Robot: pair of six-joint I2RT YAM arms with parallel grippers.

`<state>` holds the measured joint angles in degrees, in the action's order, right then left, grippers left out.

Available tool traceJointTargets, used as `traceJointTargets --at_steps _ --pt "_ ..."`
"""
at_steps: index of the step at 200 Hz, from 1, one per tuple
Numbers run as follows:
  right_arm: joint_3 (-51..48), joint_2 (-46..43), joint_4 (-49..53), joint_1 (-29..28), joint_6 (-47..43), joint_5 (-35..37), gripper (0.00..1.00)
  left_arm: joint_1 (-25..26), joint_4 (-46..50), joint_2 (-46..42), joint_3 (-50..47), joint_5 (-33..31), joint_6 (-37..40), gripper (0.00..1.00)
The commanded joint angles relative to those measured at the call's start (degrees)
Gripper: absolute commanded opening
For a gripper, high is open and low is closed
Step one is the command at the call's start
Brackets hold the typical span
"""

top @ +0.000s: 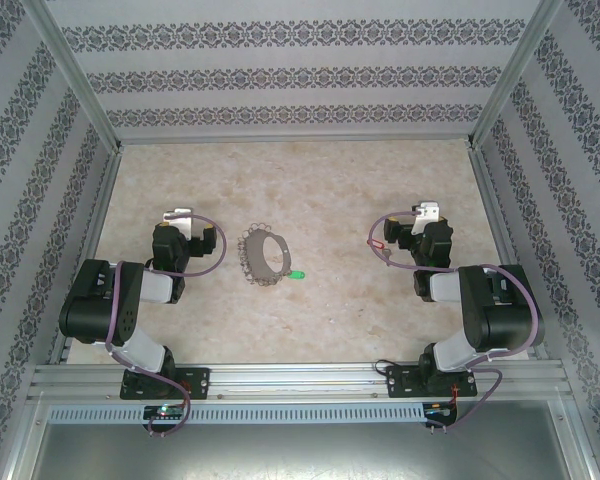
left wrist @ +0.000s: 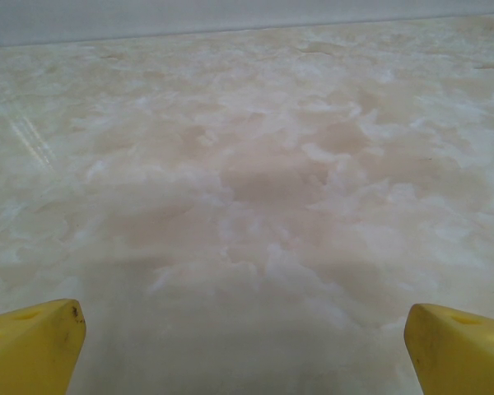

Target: Put the keys on the keyring

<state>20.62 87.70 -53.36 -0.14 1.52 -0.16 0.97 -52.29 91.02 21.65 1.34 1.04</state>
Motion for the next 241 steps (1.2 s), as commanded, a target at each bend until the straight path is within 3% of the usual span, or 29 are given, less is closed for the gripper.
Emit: traceJointTargets --at_steps 1,107,125,162,182,201,218,241 --pt "1.02 0.11 -0.77 -0.56 0.43 1.73 0.98 -1.1 -0.32 -0.17 1.03 1.08 -0.42 1.0" --pt "1.23 -0.49 -0.03 -1.19 0.08 3.08 0.98 -1.18 -0.18 -0.4 1.1 1.2 -0.43 1.0" --pt "2.6 -3.28 4.59 -1.68 -0.7 3.07 0.98 -1.17 5.78 -4.55 2.58 3.49 0.37 1.0" --pt "8.13 -14.6 22.39 -8.89 -5.17 7.9 0.98 -1.02 28.92 -22.37 8.31 9.44 -1.38 1.0" --pt "15.05 -20.6 38.64 -13.44 0.63 11.73 0.98 -0.93 41.32 -28.72 14.28 15.51 -6.59 1.0" --pt "23.48 -22.88 55.81 -16.91 10.1 15.13 0.98 -0.71 49.06 -30.96 19.64 19.49 -16.27 1.0" --pt "30.37 -22.21 67.78 -18.49 14.16 8.48 0.98 -0.62 57.92 -30.74 25.15 20.87 -24.04 1.0" --pt "34.39 -21.12 73.53 -19.15 18.83 -12.03 0.98 -0.53 61.42 -30.04 27.4 26.27 -30.87 1.0"
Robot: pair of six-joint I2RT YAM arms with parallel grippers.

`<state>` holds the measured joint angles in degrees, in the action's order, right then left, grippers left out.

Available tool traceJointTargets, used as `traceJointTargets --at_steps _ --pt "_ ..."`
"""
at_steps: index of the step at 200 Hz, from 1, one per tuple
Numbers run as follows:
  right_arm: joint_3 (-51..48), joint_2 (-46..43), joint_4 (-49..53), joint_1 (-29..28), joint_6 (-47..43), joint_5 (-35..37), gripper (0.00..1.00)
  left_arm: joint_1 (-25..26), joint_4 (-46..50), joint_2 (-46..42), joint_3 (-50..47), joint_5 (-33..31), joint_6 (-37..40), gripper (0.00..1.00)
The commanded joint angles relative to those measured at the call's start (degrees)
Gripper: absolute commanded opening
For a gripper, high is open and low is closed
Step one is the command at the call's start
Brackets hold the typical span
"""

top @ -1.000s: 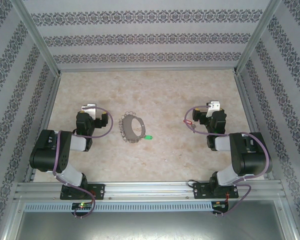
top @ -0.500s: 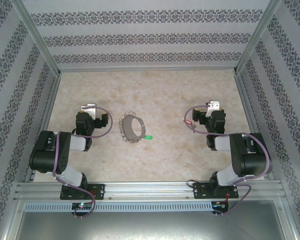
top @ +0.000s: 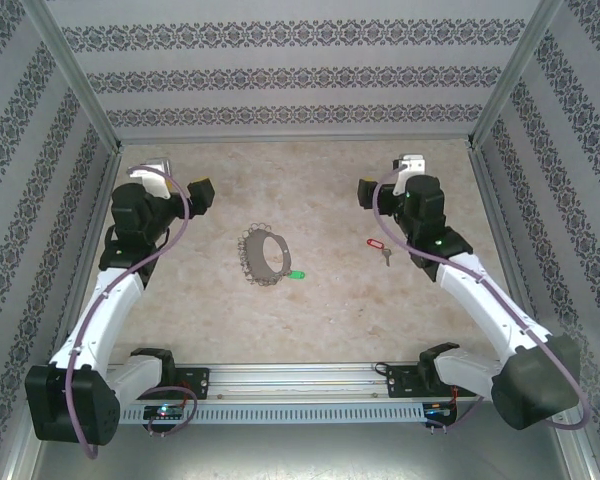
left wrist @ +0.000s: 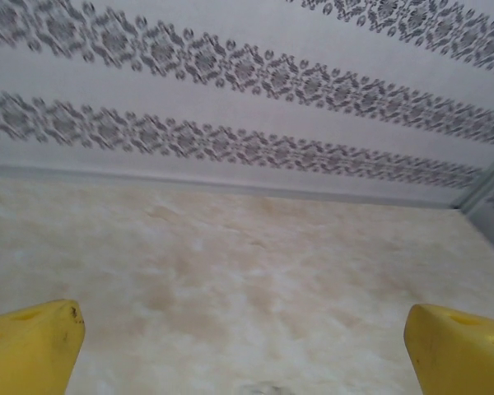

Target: Put the keys on the keyring

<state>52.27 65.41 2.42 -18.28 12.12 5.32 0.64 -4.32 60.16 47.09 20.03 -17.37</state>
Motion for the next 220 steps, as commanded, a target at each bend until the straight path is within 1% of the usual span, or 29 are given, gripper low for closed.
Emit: traceJointTargets --at_steps 1,12,21,35,58,72,84,93,101,105,112,116,120,126,149,180,220 --pt "2.83 1.24 18.0 -1.07 8.43 -18.32 0.98 -0.21 13.67 0.83 2.0 7.75 -12.67 1.0" --pt "3.56 1.27 20.38 -2.46 9.57 -24.74 0.98 0.16 16.36 1.26 3.3 10.47 -13.99 1.0" --pt "3.37 0.48 22.41 -3.97 10.06 -26.6 0.98 0.92 20.07 2.03 5.14 12.57 -12.74 1.0" --pt "0.94 -1.59 22.77 -4.83 12.39 -29.12 0.98 3.21 28.39 3.84 8.87 13.34 -8.18 1.0" --pt "-3.04 -3.96 23.69 -4.9 15.07 -26.78 0.98 9.24 41.46 7.08 13.67 10.64 0.62 1.0" --pt "-3.99 -3.38 24.04 -4.78 16.34 -25.33 0.98 12.33 45.3 8.74 14.13 9.32 3.07 1.0" --pt "-4.32 -1.74 23.87 -4.92 17.05 -26.21 0.98 14.5 48.45 10.82 14.59 8.09 4.56 1.0" --pt "-4.46 -0.2 23.85 -5.16 17.08 -27.8 0.98 16.16 50.35 12.61 14.97 7.6 6.01 0.96" --pt "-4.6 1.28 23.74 -5.63 16.76 -29.29 0.98 17.85 51.49 13.9 15.27 6.83 7.71 0.91" --pt "-4.75 1.76 23.55 -5.85 16.56 -30.13 0.98 18.89 51.79 14.52 15.55 6.29 8.61 0.86" --pt "-5.08 2.69 23.14 -6.12 16.37 -31.43 0.98 20.58 52.29 15.62 15.99 5.27 10.2 0.73" --pt "-5.31 3.05 22.77 -6.3 16.35 -32.13 0.98 21.47 52.4 16.24 16.23 4.58 11.06 0.68" --pt "-5.63 3.35 22.22 -6.4 16.39 -32.77 0.98 22.25 52.48 16.89 16.39 4.07 11.67 0.64" --pt "-6.08 3.57 21.43 -6.48 16.57 -33.44 0.98 23.06 52.12 18.01 16.56 3.68 12.27 0.62" --pt "-7.05 4.05 18.88 -6.42 17.21 -33.96 0.98 24.61 49.44 22.26 17.12 4.3 14.0 0.61" --pt "-6.22 4.6 20.15 -6.22 16.19 -32.62 0.98 26.71 48.31 29.33 20.0 3.39 17.59 0.62" --pt "-7.52 2.46 20.1 -5.07 17.48 -30.92 0.98 28.58 47.76 37.37 23.48 3.43 22.97 0.61"
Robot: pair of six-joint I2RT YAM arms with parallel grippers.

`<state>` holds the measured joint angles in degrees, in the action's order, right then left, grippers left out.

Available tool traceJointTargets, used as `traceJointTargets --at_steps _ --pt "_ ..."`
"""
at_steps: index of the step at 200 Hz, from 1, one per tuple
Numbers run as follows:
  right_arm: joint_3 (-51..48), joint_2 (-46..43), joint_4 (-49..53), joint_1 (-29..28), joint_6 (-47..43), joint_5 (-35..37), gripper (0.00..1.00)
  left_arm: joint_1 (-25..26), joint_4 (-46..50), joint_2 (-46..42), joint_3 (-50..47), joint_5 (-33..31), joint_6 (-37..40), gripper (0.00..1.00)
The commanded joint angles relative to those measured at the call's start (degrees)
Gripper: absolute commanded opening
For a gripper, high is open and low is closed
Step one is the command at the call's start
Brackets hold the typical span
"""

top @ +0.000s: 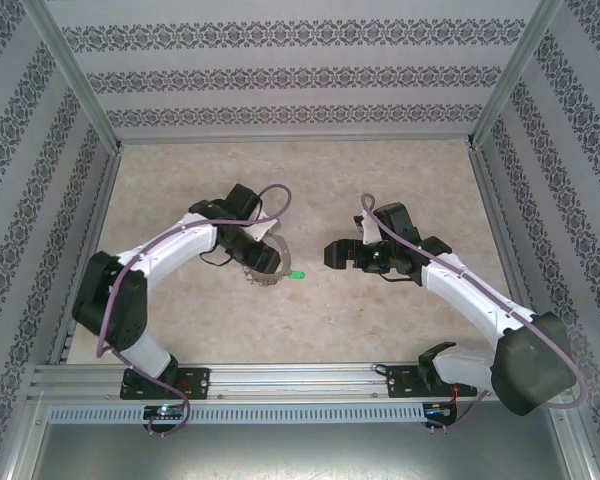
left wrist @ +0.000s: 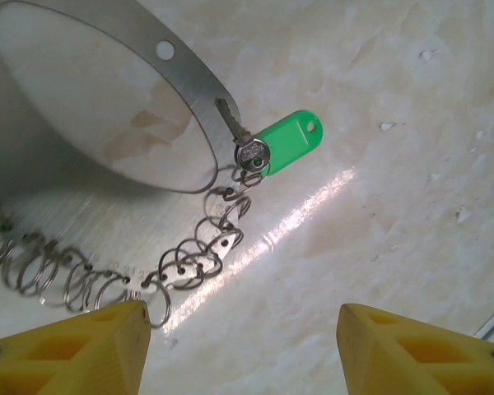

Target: Put the keys on the keyring

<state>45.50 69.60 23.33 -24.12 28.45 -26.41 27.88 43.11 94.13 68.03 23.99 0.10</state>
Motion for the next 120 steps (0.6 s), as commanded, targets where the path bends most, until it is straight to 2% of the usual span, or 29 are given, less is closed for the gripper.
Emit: traceJointTargets --at_steps 1,44,73,120 --pt "-0.75 -1.79 -0.78 0.8 1.21 0.83 0.98 1.37 0.27 3.5 2.63 -0.53 5.52 0.61" --pt "-3.16 -5.54 0.13 4.22 3.02 1.83 0.98 1.92 -3.61 8.95 5.27 1.32 4.54 0.59" --pt "-4.27 -7.77 0.99 6.64 3.55 1.72 0.98 3.28 -3.43 10.63 5.05 -0.08 5.68 0.58" --pt "-3.84 -8.29 2.02 7.08 3.17 1.66 0.98 4.65 -3.83 11.74 3.23 -2.95 6.75 0.55"
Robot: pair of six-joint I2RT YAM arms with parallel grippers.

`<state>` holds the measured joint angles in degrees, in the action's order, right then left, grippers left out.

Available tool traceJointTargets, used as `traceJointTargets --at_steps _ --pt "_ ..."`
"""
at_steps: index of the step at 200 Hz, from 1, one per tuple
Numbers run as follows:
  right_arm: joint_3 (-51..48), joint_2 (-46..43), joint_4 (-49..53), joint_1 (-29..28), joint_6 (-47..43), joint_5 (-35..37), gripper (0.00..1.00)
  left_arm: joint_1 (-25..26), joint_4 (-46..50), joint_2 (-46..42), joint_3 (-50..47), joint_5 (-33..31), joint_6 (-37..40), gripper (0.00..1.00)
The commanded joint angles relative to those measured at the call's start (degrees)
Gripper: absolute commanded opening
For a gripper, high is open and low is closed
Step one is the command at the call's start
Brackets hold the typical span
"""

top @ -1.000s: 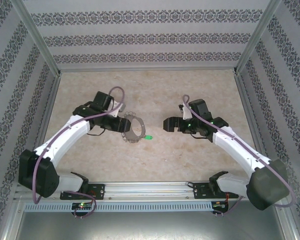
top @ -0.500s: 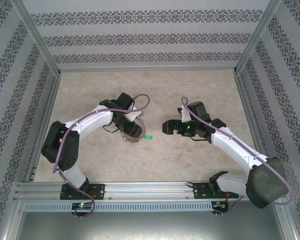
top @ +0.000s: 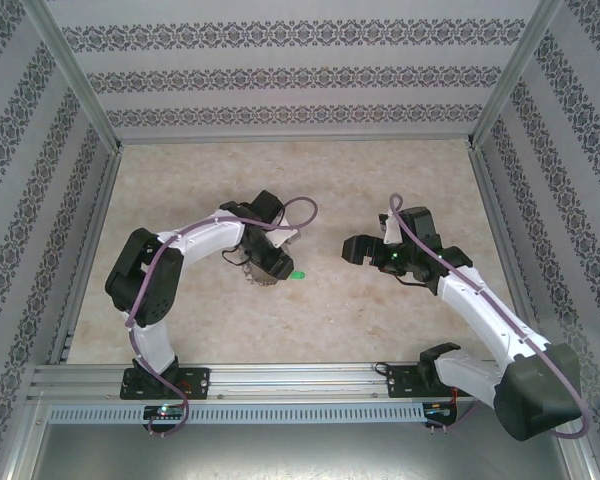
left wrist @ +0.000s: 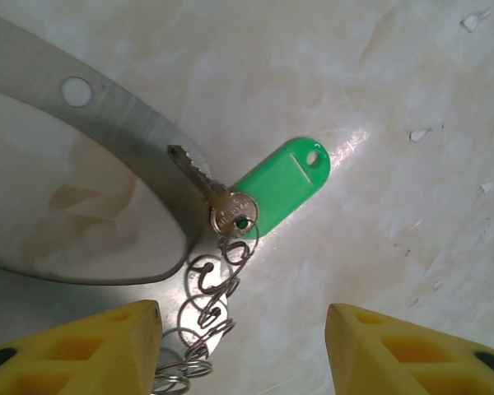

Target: Put the keys on the keyring

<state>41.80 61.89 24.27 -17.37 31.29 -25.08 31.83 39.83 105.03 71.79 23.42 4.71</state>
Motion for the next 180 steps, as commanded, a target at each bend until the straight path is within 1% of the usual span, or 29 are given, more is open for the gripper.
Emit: traceJointTargets --at_steps 1,16,29,72,89,97,142,165,180 --pt "-0.14 -0.6 1.11 0.37 0.29 0.31 0.98 0.73 -0.55 0.85 -0.48 -2.44 2.14 0.55" --pt "0.16 -0.18 1.13 0.33 0.11 0.04 0.98 0.69 -0.34 0.97 -0.01 -3.61 2.4 0.54" --pt "0.53 0.14 1.24 0.36 -0.16 -0.05 0.98 0.72 0.32 1.36 0.46 -4.15 2.72 0.51" --pt "0.99 0.87 1.37 0.66 -0.61 -0.05 0.98 0.84 -0.66 1.2 -1.98 -3.25 2.58 0.46" --pt "1.18 1.02 1.39 0.74 -0.95 0.03 0.98 1.09 -0.47 1.66 -1.62 -3.42 2.58 0.39" --pt "1.26 1.04 1.47 0.81 -1.04 0.03 0.98 1.22 -0.37 1.94 -1.57 -3.32 2.63 0.37" --pt "1.3 1.75 1.26 1.12 -1.34 -0.36 0.98 1.89 -0.59 2.39 -1.83 -3.39 2.42 0.36" --pt "1.09 1.58 1.21 1.2 -1.4 -0.27 0.98 2.13 -0.23 3.3 -1.51 -3.69 2.36 0.31" --pt "1.09 1.17 1.3 1.14 -1.55 -0.02 0.98 2.33 0.24 3.69 -1.28 -3.79 2.41 0.3"
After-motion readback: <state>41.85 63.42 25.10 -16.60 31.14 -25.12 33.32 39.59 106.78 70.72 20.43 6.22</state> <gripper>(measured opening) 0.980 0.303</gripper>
